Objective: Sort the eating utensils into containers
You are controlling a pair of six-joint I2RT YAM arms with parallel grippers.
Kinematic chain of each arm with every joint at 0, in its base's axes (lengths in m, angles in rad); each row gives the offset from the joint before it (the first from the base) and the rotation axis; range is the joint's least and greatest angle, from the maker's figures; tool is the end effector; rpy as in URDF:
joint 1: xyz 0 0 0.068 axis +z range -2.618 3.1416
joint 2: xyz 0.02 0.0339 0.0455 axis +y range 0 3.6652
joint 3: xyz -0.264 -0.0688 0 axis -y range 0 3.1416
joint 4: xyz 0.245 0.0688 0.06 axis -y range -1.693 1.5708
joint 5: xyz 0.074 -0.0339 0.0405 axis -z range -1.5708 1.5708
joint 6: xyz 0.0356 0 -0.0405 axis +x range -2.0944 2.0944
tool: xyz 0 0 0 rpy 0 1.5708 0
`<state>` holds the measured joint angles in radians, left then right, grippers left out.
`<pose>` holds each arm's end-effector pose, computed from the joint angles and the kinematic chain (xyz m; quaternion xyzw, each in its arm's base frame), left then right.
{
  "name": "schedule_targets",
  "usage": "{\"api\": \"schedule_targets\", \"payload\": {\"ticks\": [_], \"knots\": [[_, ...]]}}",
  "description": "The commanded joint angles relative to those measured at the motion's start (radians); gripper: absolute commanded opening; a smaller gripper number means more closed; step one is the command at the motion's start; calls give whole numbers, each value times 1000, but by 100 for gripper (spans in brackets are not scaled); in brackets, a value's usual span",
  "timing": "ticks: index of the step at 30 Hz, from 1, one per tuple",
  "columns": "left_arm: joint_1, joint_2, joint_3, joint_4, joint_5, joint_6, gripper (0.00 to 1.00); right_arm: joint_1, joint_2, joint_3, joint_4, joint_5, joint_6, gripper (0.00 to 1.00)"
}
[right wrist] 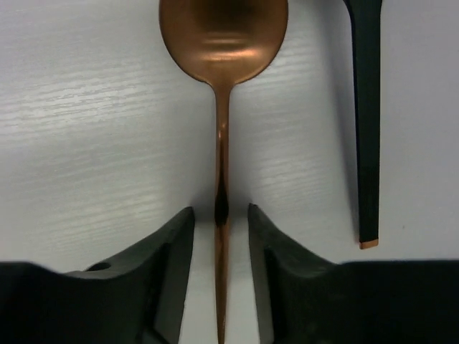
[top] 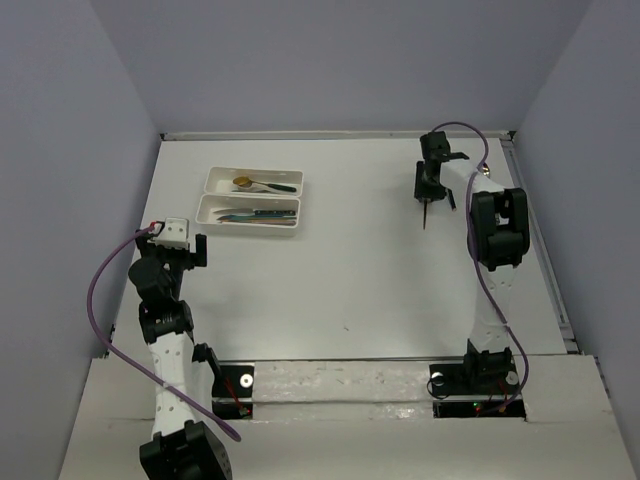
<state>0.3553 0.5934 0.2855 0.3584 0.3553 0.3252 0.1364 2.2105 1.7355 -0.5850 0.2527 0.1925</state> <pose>0.1543 0.0441 0.2495 0.1179 0.6800 0.1233 0.7131 0.4727 0.0559 0.1720 0.0587 0.9586 -0.0793 0.2672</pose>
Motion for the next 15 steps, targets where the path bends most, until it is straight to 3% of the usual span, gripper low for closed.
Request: {"api": "schedule_targets", "payload": {"ticks": [1,5,12,15], "knots": [[5,-9,-12,54,4,11,99,-18,64,50,10,-105,-65,30],[5,-6,-12,56,4,11,99,-18,66,35,11,-150,-103,0],[5,0,-11,56,8,11,99,84,6,27,27,-122,-264,0],[5,6,-11,57,10,12,99,204,-87,32,133,-107,-330,0]]}}
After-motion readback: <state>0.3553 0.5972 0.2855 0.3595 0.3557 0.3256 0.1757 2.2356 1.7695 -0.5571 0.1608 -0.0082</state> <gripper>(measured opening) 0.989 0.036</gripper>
